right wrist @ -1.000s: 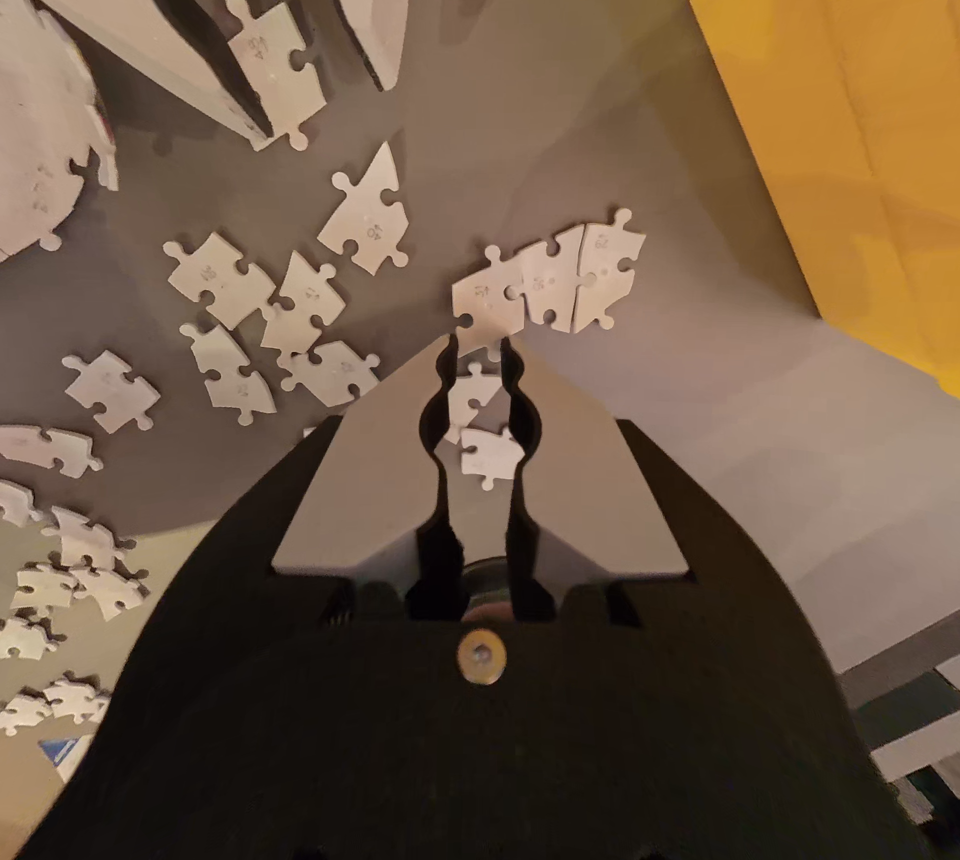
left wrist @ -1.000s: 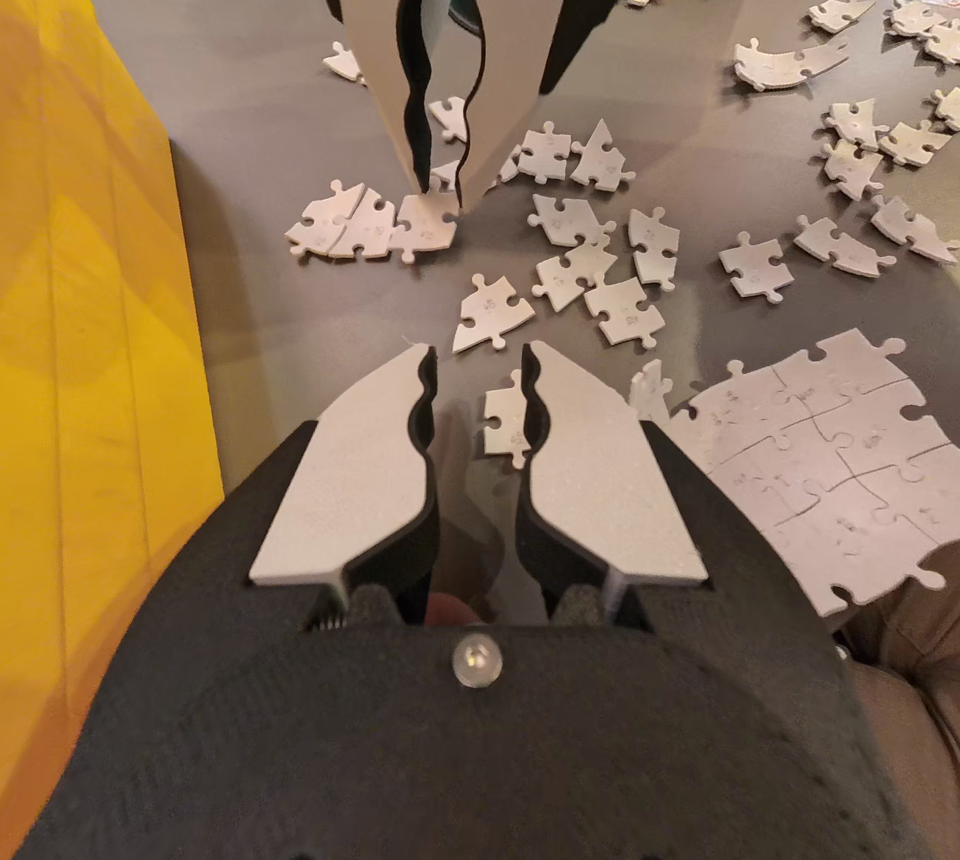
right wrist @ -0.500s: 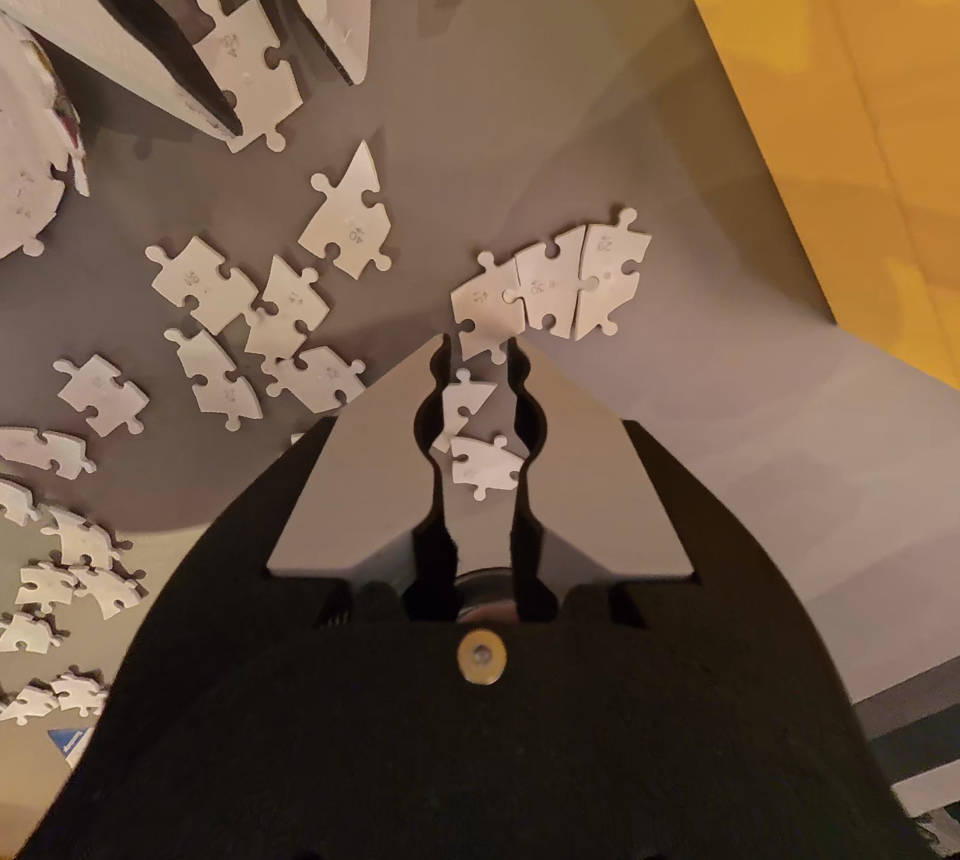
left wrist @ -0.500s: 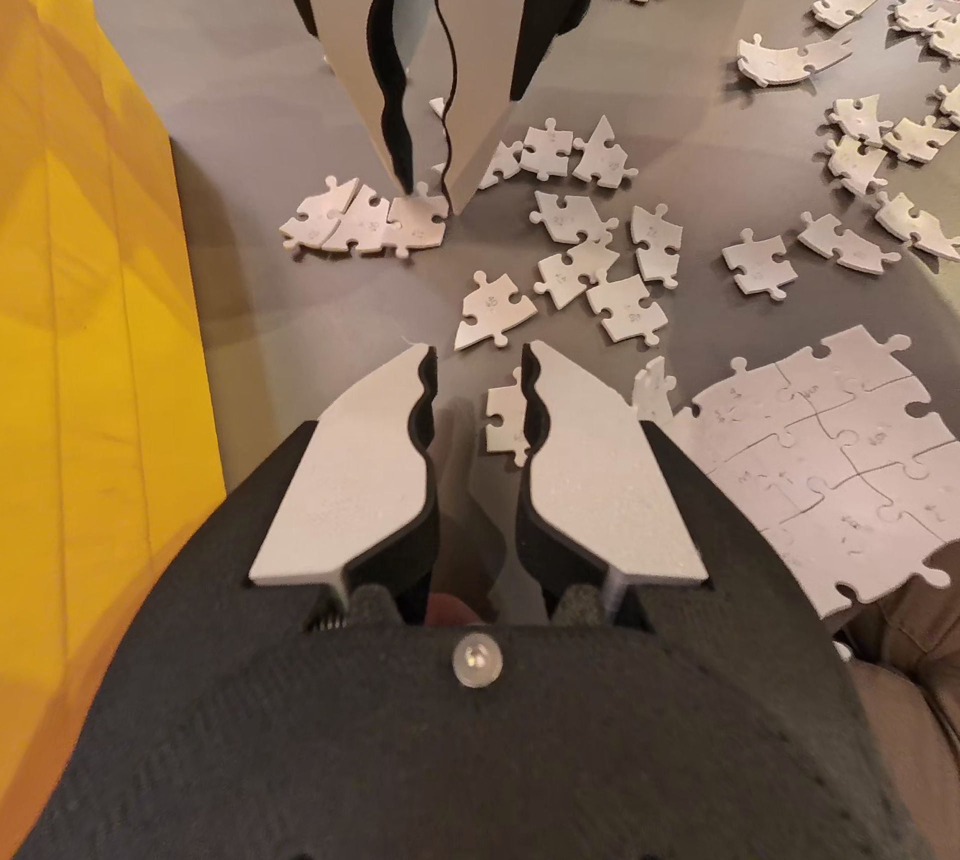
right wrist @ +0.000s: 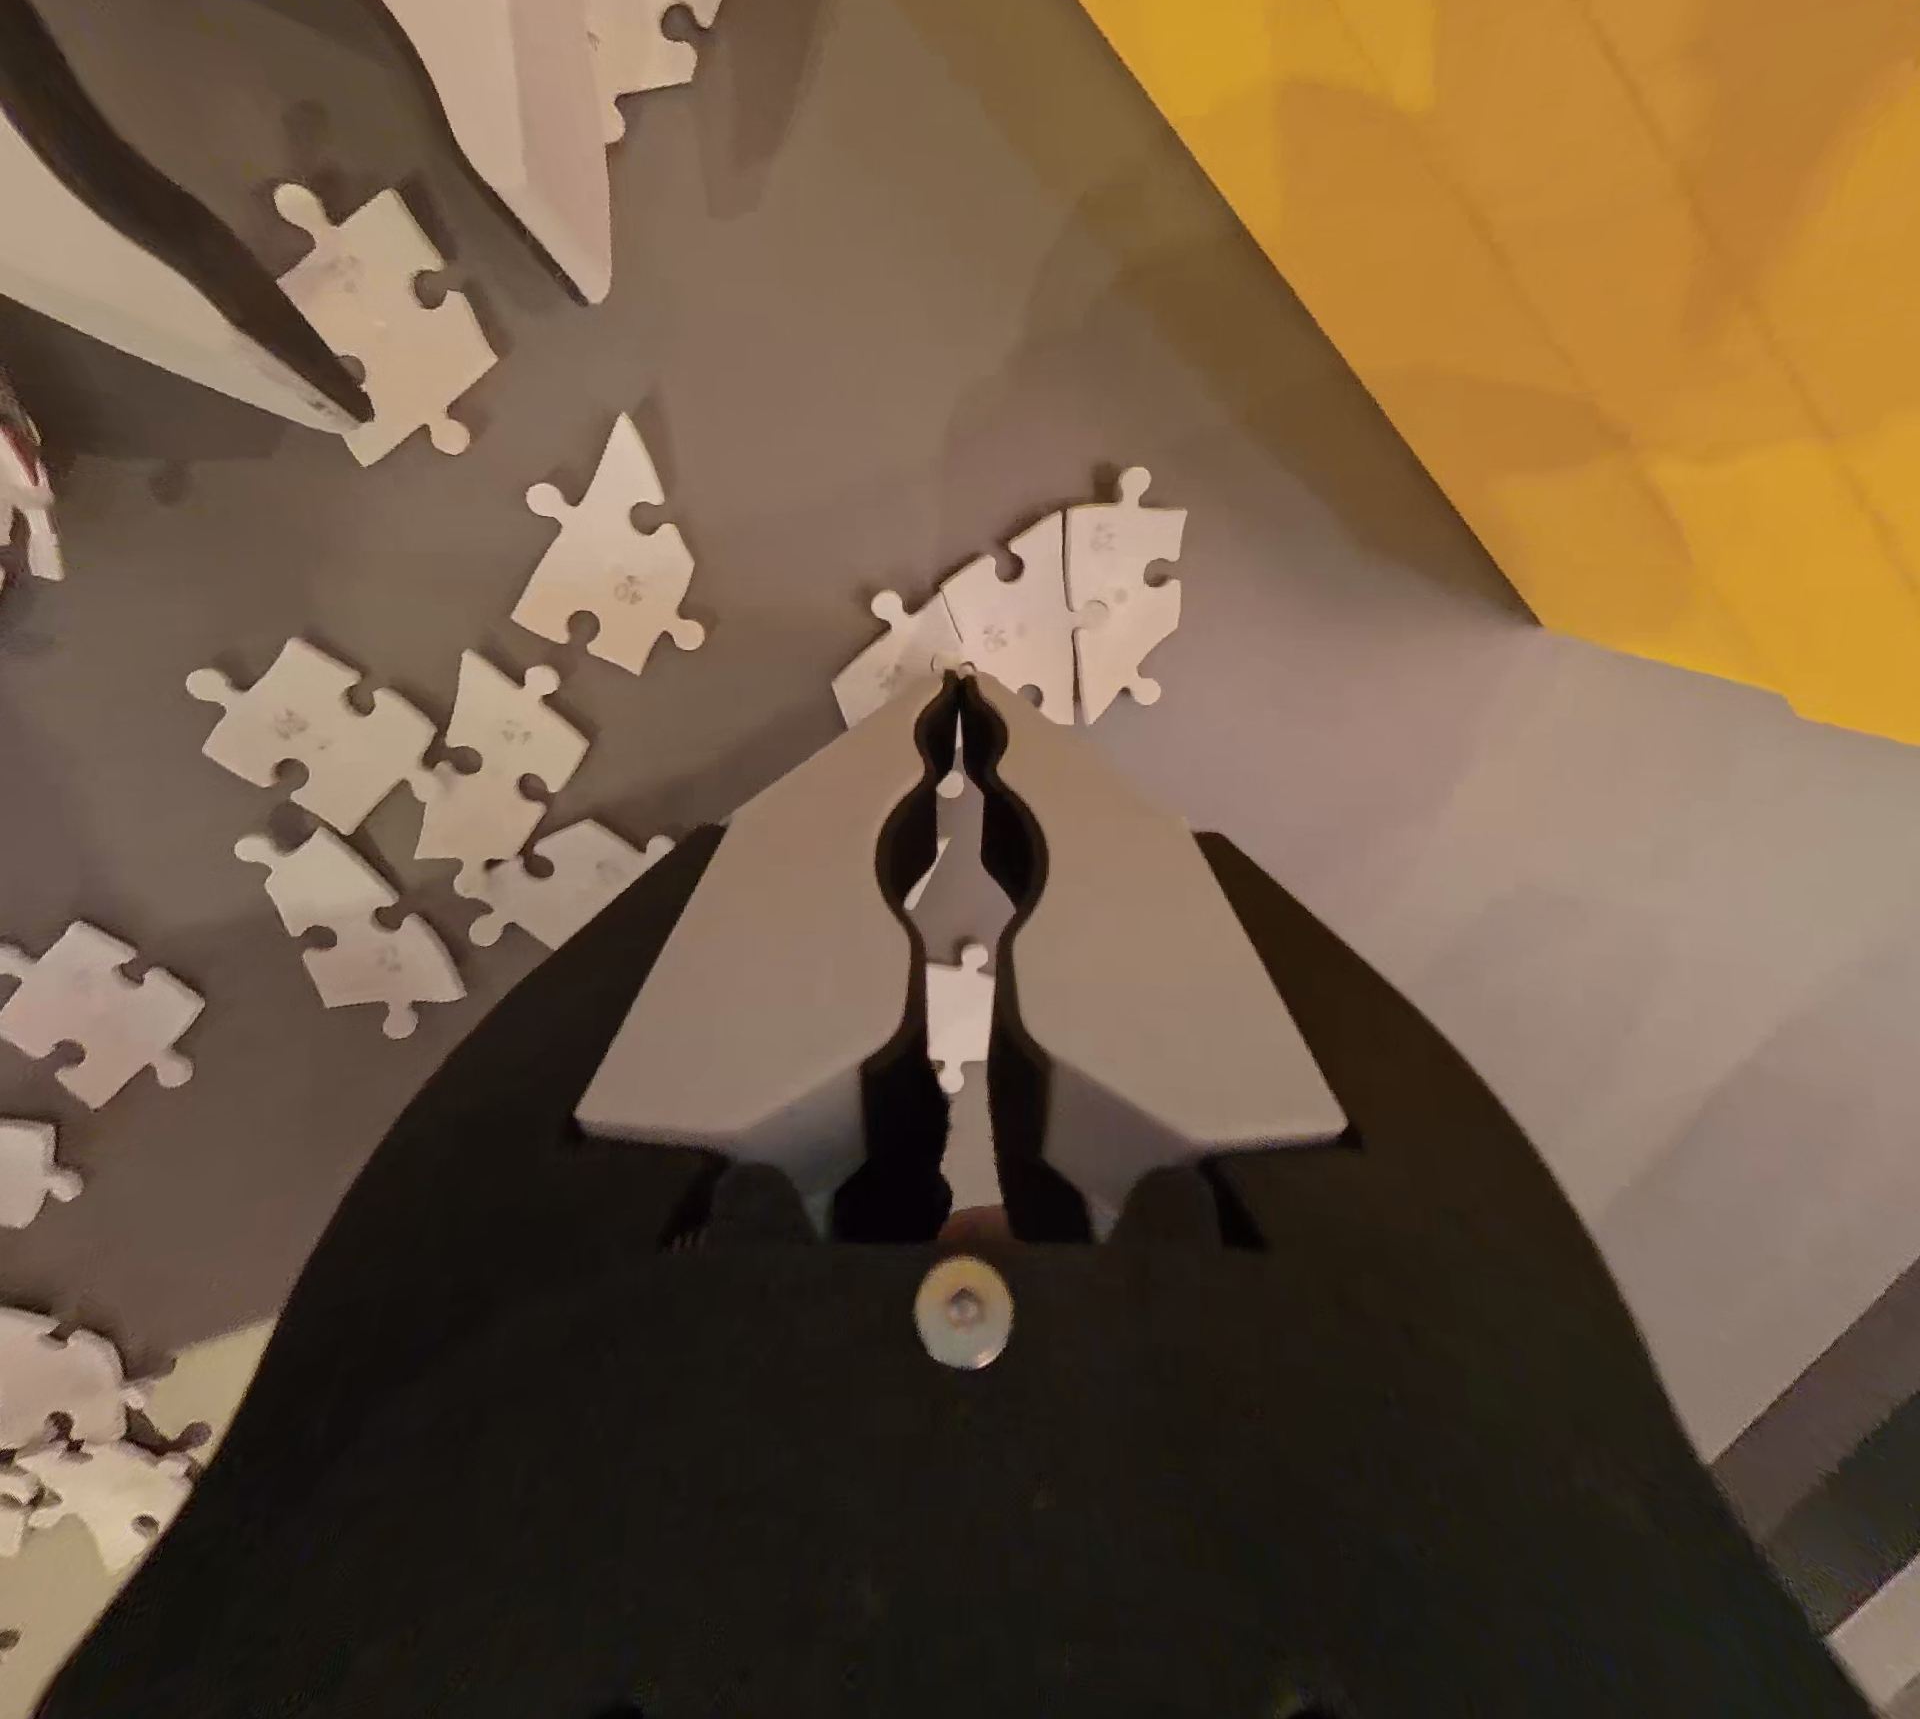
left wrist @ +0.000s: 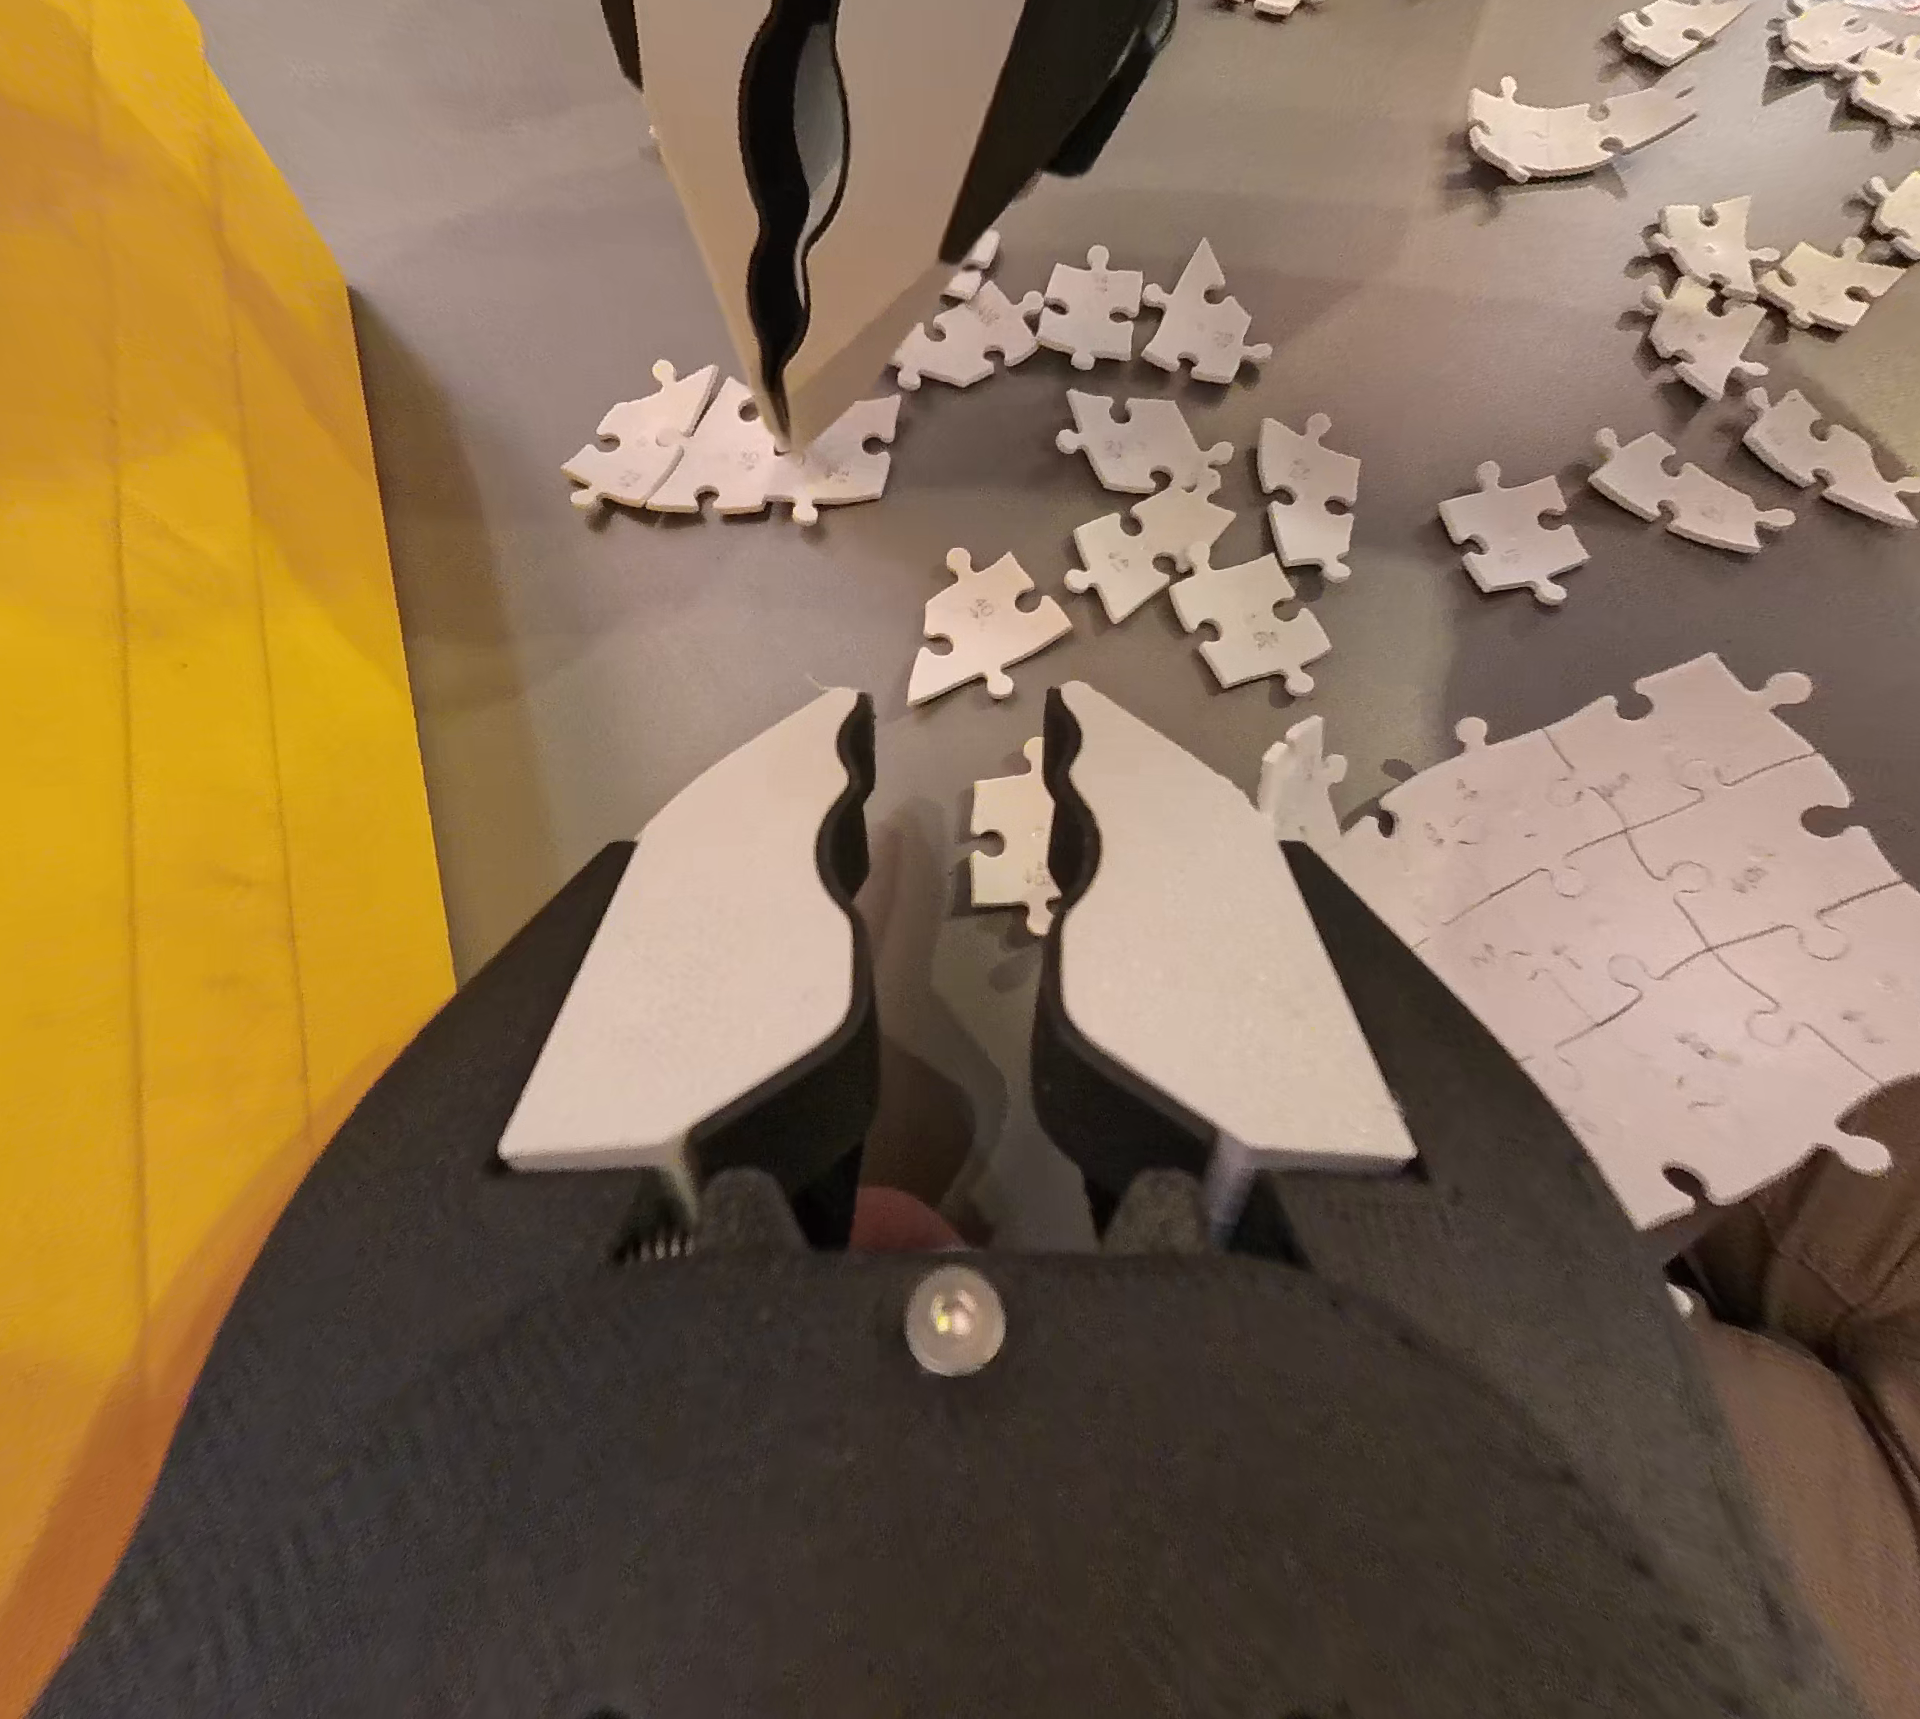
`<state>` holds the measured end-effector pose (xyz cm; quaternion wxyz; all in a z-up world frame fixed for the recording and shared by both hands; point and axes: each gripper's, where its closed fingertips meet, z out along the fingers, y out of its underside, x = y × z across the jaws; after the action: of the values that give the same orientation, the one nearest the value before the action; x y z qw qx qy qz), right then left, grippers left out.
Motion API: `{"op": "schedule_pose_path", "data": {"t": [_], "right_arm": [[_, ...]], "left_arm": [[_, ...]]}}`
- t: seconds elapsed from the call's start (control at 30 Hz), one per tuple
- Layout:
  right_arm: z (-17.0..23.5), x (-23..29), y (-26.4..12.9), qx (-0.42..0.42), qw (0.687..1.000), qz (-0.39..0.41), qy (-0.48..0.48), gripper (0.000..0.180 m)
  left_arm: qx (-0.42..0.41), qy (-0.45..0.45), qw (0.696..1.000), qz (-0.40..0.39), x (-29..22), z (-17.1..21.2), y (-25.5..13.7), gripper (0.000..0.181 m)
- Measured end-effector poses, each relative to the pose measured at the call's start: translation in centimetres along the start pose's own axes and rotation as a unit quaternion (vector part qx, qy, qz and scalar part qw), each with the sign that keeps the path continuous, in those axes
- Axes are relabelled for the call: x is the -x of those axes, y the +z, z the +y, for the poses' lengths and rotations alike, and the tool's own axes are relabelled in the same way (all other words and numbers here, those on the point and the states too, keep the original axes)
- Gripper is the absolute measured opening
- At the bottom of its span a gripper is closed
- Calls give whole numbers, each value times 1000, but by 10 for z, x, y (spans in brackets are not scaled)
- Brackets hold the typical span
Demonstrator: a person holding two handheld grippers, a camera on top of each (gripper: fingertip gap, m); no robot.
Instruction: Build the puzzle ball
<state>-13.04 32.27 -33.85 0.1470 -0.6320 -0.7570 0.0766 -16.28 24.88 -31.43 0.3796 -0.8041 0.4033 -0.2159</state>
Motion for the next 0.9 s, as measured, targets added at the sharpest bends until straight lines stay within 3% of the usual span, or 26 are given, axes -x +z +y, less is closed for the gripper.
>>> {"op": "schedule_pose_path", "data": {"t": [0.5,0.7,0.9], "right_arm": [[2,-1,2,12,996,-38,80,0],[2,0,3,66,997,-16,44,0],[-1,2,3,34,997,-13,68,0]], "left_arm": [[1,0,1000,0,-1,0,1,31],[0,2,1000,-4,0,-2,-1,31],[-5,6,1000,-8,1,-5,-4,31]]}}
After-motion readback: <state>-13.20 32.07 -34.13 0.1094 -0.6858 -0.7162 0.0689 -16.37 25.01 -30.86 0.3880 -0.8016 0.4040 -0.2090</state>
